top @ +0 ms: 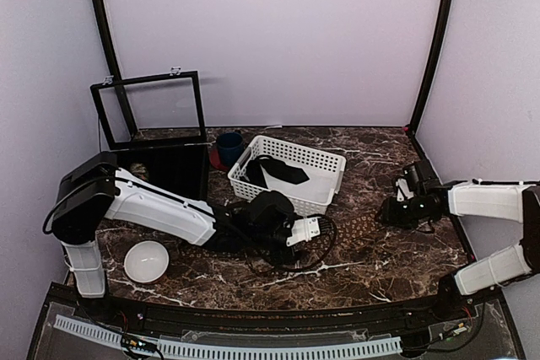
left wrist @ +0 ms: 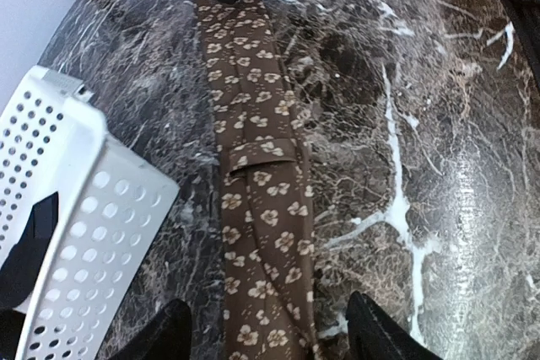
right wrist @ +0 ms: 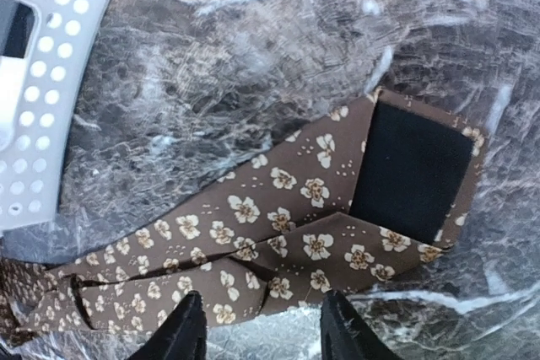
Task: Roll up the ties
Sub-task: Flatten out the tie at the center of the board.
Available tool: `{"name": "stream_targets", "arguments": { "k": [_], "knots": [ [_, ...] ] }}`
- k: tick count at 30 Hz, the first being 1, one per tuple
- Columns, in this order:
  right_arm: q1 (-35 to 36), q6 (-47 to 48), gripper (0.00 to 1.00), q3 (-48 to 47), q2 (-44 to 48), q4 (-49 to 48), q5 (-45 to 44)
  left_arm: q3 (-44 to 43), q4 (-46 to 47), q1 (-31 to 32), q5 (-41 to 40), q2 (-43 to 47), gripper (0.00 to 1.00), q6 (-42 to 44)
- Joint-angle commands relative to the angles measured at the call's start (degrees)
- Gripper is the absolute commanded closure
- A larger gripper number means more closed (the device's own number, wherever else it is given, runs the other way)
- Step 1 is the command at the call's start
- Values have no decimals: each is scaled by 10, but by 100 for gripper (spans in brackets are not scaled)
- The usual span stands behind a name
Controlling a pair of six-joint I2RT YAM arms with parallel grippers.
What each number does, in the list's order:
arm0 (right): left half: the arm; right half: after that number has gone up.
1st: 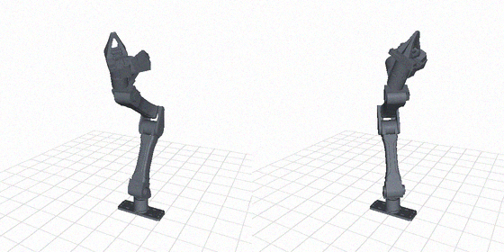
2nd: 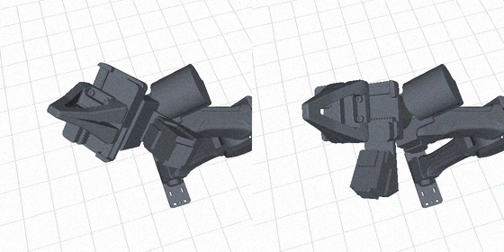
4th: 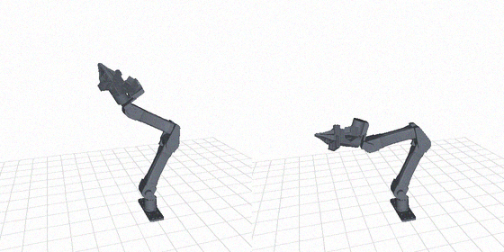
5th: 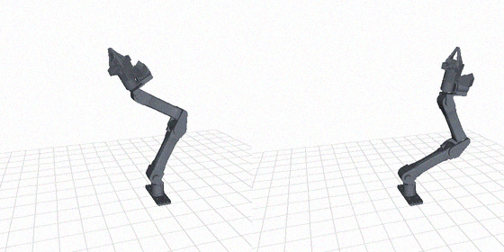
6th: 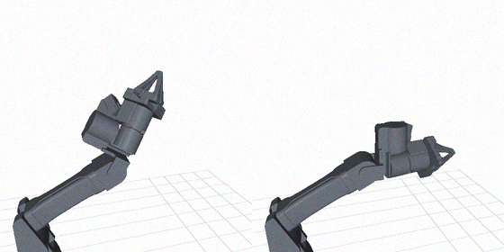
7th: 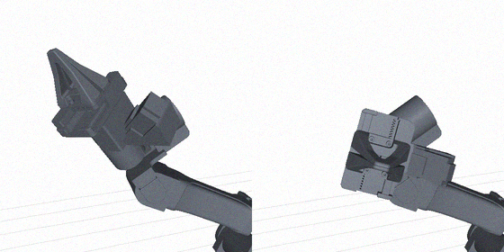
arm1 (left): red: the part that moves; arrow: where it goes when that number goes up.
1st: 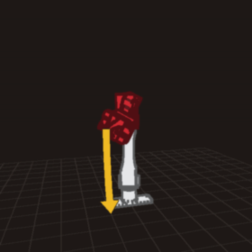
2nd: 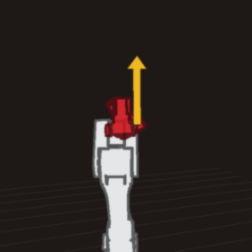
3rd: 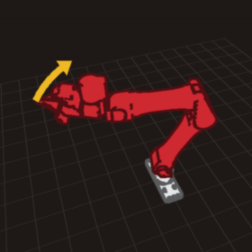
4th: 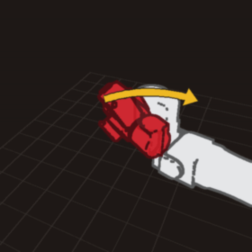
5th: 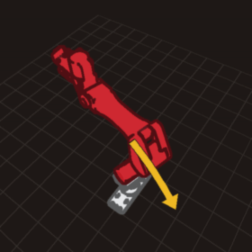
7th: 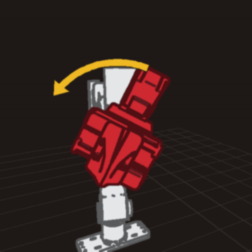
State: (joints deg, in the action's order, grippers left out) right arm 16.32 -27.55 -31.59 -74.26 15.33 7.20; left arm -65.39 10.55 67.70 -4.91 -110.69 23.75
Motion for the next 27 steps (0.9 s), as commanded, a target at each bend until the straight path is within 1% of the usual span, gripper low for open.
{"name": "stream_targets", "arguments": {
  "k": [1,2,3,6,9,11,16,19,22,25,27],
  "knots": [
    [-8,0,41,-19,62,14,-1,37,-1,-38,99,74,33,-112],
    [-8,4,37,-21,69,5,27,43,3,-48,109,84,32,-125],
    [-7,9,36,-23,71,-5,58,50,8,-55,117,92,30,-140],
    [14,-2,36,-29,51,-50,133,68,29,-76,127,117,24,-185],
    [62,-26,39,-40,2,-85,158,91,62,-100,150,139,19,-230],
    [92,-50,40,-43,-30,-117,163,102,79,-115,167,148,17,-252],
    [144,-112,44,-40,-96,-184,157,113,90,-138,169,161,15,-284],
    [146,-142,45,-18,-118,-201,136,122,100,-146,169,169,13,-297],
    [133,-162,46,10,-122,-194,106,135,114,-153,170,178,9,-312],
    [86,-177,46,54,-102,-186,92,145,122,-157,164,184,4,-320],
    [46,-176,45,76,-78,-162,79,149,123,-160,149,187,1,-330]
  ]
}}
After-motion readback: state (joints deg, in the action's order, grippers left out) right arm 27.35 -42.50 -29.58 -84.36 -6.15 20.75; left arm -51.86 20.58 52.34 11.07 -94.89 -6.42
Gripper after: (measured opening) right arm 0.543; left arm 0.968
